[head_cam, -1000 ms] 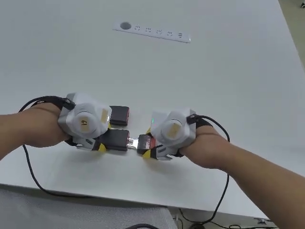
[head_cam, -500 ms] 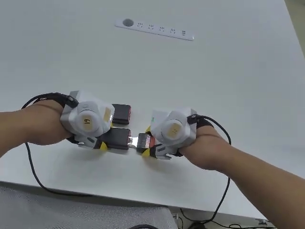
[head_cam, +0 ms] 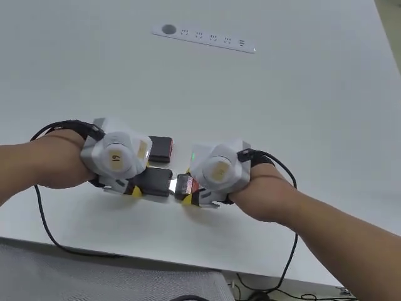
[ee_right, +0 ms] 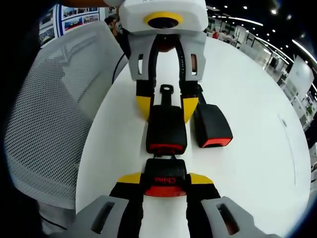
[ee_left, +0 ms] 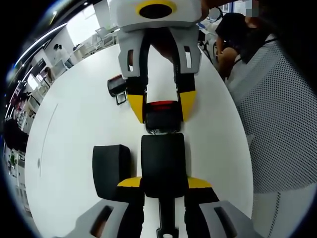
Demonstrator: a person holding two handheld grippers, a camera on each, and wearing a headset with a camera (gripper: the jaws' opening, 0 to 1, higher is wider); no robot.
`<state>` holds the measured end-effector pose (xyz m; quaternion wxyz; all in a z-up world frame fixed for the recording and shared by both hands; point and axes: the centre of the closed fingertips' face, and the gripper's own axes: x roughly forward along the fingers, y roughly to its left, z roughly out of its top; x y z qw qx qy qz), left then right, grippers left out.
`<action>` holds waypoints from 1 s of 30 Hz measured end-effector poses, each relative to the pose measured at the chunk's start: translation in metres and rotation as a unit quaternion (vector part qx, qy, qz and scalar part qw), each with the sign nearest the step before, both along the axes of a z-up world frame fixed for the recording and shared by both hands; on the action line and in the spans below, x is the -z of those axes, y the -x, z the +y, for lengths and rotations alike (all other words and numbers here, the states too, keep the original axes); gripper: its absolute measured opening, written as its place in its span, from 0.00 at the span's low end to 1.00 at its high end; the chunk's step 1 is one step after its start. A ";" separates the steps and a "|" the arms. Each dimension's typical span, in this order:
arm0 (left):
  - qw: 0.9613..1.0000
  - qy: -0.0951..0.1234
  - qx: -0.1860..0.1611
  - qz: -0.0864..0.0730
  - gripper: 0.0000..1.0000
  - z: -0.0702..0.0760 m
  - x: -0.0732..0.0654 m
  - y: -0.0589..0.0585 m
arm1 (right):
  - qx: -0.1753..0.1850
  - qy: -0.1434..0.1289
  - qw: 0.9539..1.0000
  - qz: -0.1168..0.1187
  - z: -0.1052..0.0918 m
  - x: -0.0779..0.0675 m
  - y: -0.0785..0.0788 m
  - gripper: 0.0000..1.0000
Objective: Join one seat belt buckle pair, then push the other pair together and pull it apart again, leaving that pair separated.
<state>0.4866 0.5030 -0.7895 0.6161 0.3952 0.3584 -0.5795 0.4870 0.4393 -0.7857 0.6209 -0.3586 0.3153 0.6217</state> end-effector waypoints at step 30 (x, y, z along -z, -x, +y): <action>1.000 0.008 -0.018 0.004 0.31 0.005 -0.002 0.000 | -0.011 0.011 1.000 -0.003 -0.003 0.000 0.002 0.29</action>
